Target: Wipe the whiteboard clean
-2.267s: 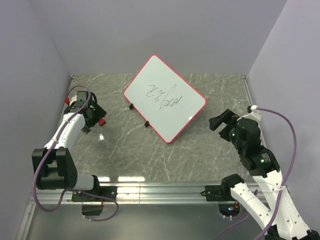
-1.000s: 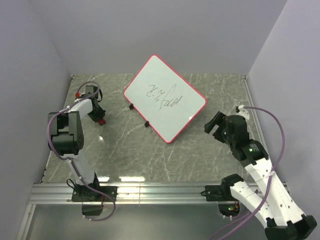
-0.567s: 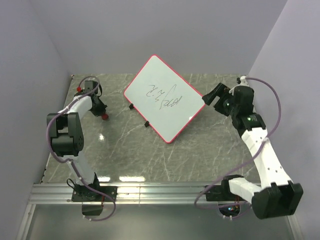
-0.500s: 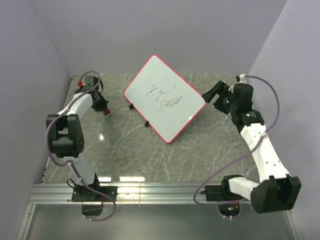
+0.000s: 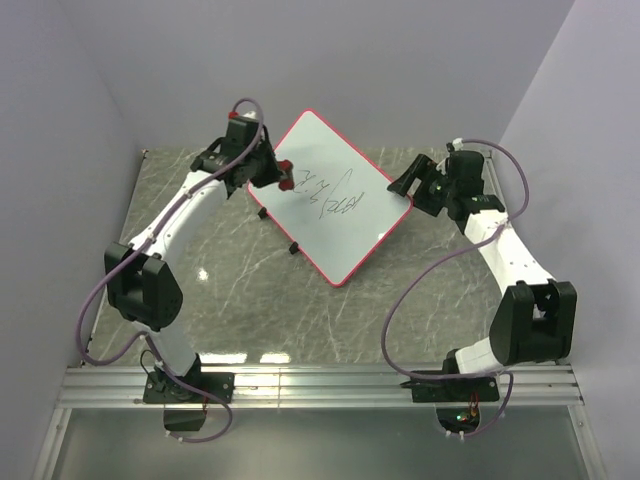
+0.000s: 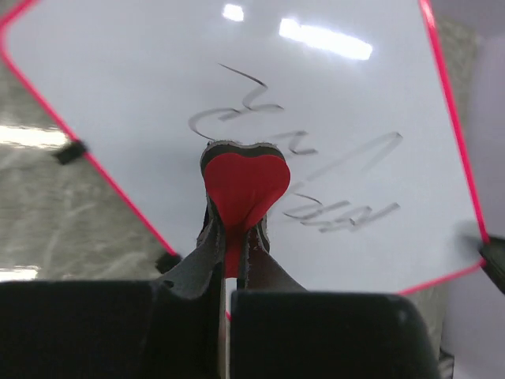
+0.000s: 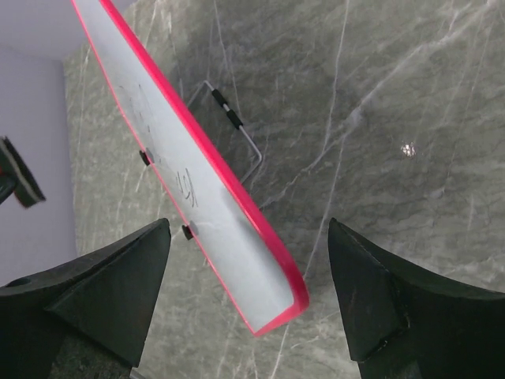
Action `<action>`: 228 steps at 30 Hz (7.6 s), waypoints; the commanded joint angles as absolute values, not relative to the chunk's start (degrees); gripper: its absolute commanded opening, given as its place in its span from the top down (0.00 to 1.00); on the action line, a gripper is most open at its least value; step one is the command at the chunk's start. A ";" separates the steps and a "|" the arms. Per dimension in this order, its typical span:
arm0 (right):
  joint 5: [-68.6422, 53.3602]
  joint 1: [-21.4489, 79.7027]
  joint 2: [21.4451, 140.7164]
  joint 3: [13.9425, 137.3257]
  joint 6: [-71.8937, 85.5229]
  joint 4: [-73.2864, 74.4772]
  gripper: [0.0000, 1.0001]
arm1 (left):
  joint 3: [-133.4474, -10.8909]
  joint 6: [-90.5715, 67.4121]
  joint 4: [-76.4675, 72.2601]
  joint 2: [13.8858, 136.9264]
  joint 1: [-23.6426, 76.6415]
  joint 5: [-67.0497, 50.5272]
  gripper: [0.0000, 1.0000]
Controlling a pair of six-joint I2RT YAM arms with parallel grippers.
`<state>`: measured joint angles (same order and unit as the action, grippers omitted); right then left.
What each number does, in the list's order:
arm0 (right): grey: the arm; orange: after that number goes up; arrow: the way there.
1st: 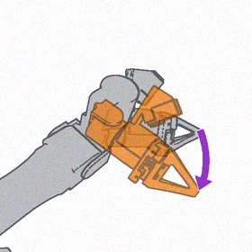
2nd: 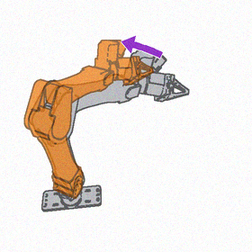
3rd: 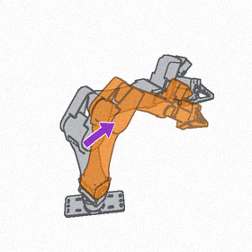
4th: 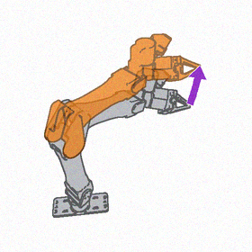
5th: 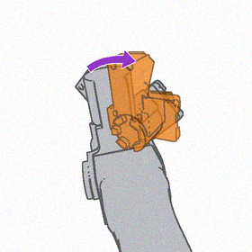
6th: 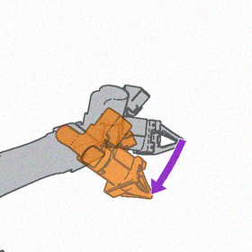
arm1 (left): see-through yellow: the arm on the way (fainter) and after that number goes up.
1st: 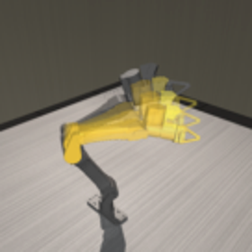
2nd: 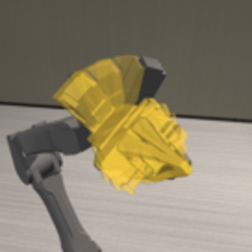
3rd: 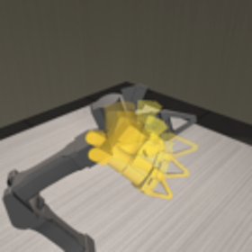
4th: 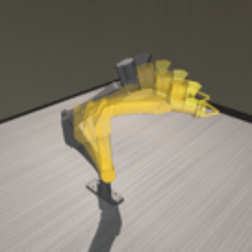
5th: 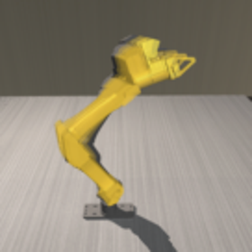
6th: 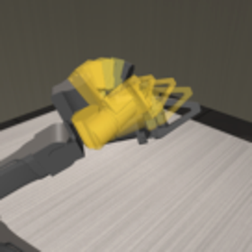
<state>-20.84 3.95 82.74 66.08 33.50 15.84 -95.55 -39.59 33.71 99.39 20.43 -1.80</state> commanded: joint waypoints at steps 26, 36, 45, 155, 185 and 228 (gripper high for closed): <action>-37.70 4.66 85.43 64.25 31.11 8.09 0.87 | -119.26 -40.52 34.72 117.33 39.11 -12.48 1.00; -37.18 4.75 84.81 63.54 28.92 10.19 1.00 | -111.48 -43.06 32.53 118.04 36.84 -9.49 1.00; -36.74 4.75 84.46 63.19 28.13 10.99 1.00 | -92.65 -45.61 31.82 115.14 28.66 -5.45 1.00; -33.92 7.29 84.82 62.40 24.79 18.46 1.00 | -129.46 -26.45 38.41 136.40 23.13 -17.94 1.00; -34.01 13.27 87.89 61.61 26.37 15.82 1.00 | -124.20 -23.99 40.78 127.01 36.81 -15.82 1.00; -31.99 13.62 79.72 62.93 28.38 15.21 0.50 | -99.52 -36.91 41.92 104.51 14.69 1.83 1.00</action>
